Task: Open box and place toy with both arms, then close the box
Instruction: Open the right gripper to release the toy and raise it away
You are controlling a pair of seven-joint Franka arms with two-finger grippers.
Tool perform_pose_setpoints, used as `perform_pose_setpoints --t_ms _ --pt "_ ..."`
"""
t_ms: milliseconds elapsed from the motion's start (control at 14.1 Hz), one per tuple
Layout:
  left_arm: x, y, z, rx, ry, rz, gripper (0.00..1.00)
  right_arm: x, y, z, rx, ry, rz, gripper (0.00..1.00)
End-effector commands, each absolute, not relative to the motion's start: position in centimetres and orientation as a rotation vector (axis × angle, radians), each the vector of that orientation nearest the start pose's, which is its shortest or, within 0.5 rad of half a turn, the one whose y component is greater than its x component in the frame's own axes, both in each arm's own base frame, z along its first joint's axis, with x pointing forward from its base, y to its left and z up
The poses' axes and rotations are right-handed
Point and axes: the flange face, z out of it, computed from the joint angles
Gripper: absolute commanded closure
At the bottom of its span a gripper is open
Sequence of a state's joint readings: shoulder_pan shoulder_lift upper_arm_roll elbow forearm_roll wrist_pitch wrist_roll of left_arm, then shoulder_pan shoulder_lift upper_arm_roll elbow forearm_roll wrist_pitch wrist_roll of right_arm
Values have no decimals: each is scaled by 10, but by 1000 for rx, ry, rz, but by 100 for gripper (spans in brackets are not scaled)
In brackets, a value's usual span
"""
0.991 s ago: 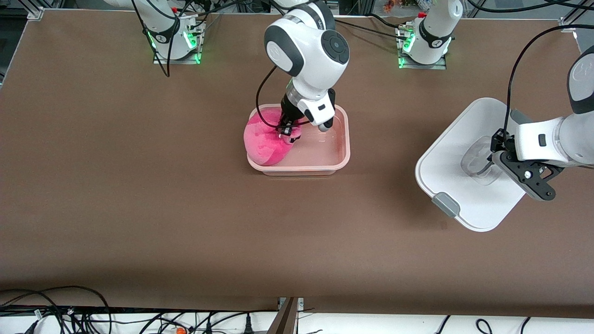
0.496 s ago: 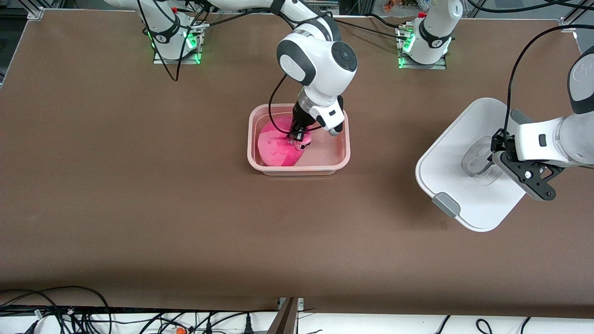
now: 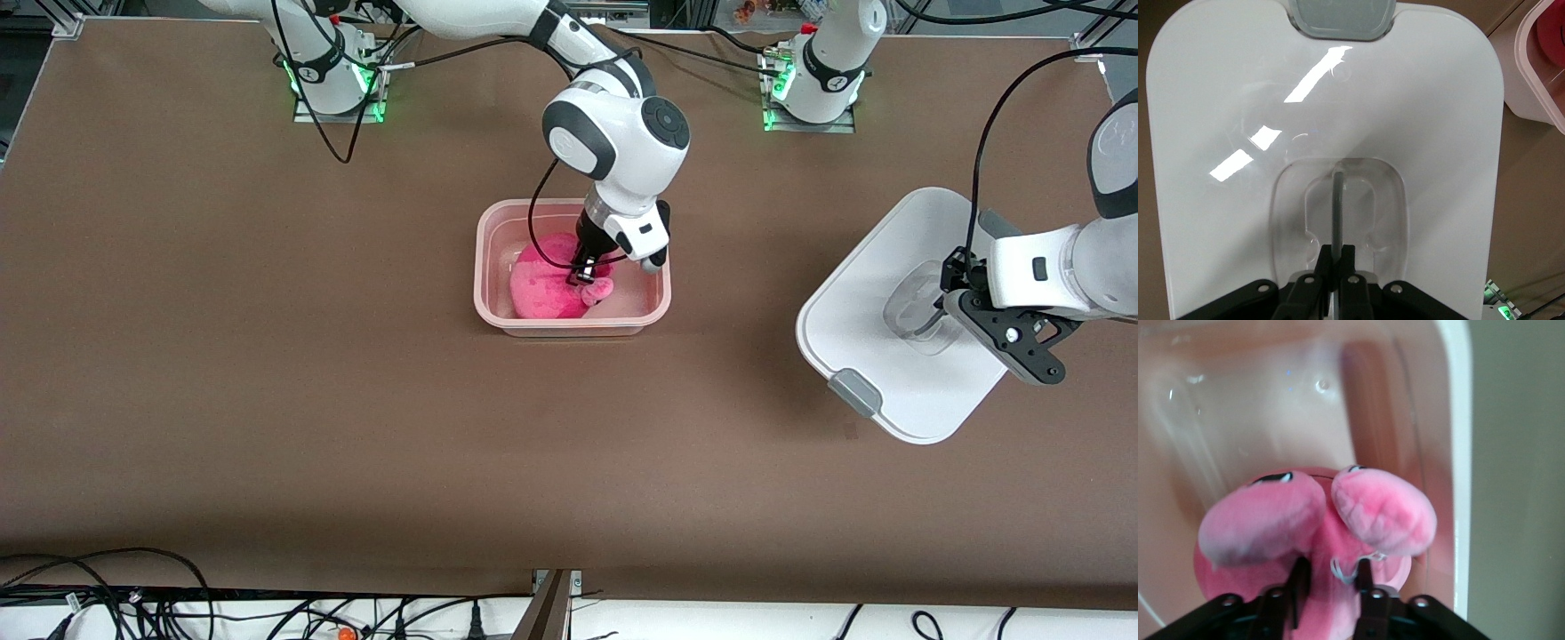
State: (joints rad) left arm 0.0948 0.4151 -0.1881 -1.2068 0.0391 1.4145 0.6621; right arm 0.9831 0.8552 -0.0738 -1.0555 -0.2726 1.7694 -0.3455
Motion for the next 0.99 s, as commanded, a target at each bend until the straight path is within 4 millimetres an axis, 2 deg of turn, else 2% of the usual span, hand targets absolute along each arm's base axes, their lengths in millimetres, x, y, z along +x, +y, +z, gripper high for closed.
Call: perform_pose_setpoints --t_ms 0,354,496,566,708,779,920 --pt "651 -32 537 -3005 1210 280 100 463 603 330 -2812 -2058 -13 0" --pt "651 -34 536 -3004 1215 283 100 452 609 403 -2903 -1736 -156 0" --pt "651 -37 536 -3000 1222 283 100 457 592 450 -2973 -1584 -211 0" --pt "651 -39 536 -3000 1227 280 100 469 576 462 -3017 -1508 -203 0" --pt "652 -46 532 -3026 1251 277 100 515 520 497 -3075 -1337 -206 0" --pt "651 -60 532 -3016 1285 277 100 534 494 517 -3080 -1238 -223 0" --pt "649 -83 531 -2987 1344 283 100 555 448 555 -3024 -1047 -202 0"
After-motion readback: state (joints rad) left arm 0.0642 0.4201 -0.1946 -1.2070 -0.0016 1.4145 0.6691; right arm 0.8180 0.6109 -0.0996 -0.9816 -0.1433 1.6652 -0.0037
